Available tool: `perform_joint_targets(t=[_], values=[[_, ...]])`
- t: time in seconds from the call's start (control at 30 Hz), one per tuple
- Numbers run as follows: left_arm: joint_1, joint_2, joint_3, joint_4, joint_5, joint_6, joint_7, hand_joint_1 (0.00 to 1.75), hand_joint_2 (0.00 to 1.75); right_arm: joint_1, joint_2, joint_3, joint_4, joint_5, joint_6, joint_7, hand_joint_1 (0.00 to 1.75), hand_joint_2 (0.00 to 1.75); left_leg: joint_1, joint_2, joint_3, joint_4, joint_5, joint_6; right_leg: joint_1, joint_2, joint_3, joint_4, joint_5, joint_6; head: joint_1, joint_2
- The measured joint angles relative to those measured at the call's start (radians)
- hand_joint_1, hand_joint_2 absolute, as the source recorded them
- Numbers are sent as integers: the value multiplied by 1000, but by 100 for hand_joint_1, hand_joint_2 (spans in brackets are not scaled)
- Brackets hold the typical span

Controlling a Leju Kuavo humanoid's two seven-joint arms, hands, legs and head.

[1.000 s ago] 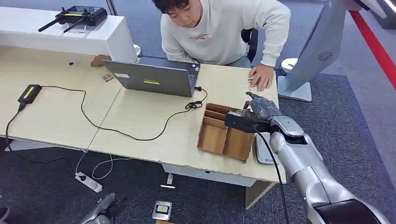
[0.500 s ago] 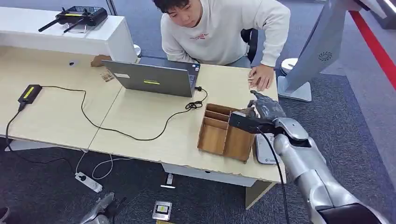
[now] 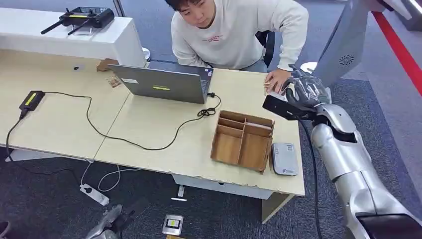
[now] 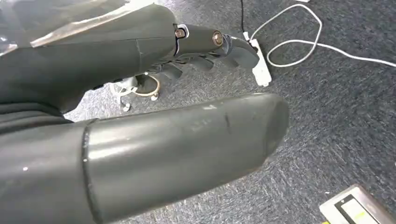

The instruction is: Pass the card to the sensor for recognition and then transmit it.

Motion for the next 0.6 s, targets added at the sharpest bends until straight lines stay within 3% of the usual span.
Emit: perform_joint_targets(t=[0.6], values=[[-3, -1, 4, -5, -15, -1, 0, 0, 0, 2, -14, -7, 0, -5, -14, 2, 175, 175, 0, 0, 0, 0, 0, 0, 0, 0, 0, 0, 0, 0, 0, 0]])
